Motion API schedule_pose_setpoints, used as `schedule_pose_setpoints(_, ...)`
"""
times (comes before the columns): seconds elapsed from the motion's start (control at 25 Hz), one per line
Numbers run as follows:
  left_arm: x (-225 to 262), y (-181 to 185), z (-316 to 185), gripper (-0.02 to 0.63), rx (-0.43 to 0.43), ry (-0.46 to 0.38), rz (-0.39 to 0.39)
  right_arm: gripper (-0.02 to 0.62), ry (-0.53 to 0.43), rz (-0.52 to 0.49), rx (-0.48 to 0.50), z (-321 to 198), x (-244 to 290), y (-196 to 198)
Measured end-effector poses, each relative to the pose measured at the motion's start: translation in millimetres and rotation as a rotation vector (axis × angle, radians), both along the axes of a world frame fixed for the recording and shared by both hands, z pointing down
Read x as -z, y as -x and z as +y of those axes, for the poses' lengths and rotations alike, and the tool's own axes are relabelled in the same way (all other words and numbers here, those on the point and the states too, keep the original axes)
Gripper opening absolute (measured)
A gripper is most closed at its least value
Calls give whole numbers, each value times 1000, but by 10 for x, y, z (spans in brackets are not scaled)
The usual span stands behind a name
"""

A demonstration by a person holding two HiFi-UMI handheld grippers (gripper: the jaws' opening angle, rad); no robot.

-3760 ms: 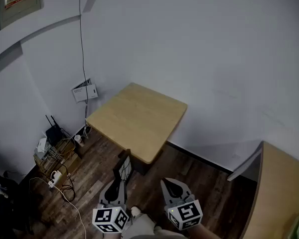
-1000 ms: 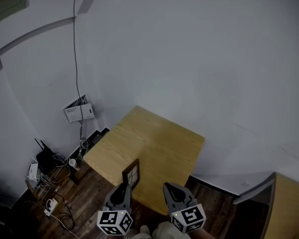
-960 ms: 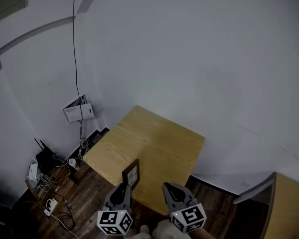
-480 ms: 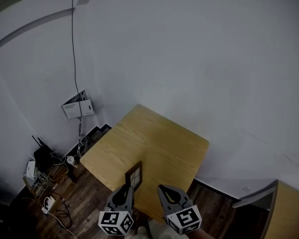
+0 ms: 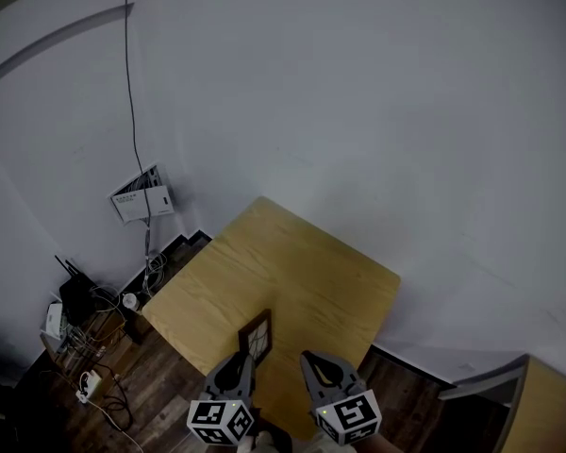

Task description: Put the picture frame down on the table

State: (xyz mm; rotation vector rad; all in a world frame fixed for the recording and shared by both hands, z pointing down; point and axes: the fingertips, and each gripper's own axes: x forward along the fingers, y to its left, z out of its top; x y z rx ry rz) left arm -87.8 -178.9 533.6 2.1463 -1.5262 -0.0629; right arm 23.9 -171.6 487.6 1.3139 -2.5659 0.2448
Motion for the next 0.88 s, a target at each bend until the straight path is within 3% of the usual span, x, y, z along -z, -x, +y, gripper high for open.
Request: schedule_pose_setpoints(0.88, -374, -254, -357, 58, -2, 85, 23, 0, 64, -26, 2, -266, -233, -147)
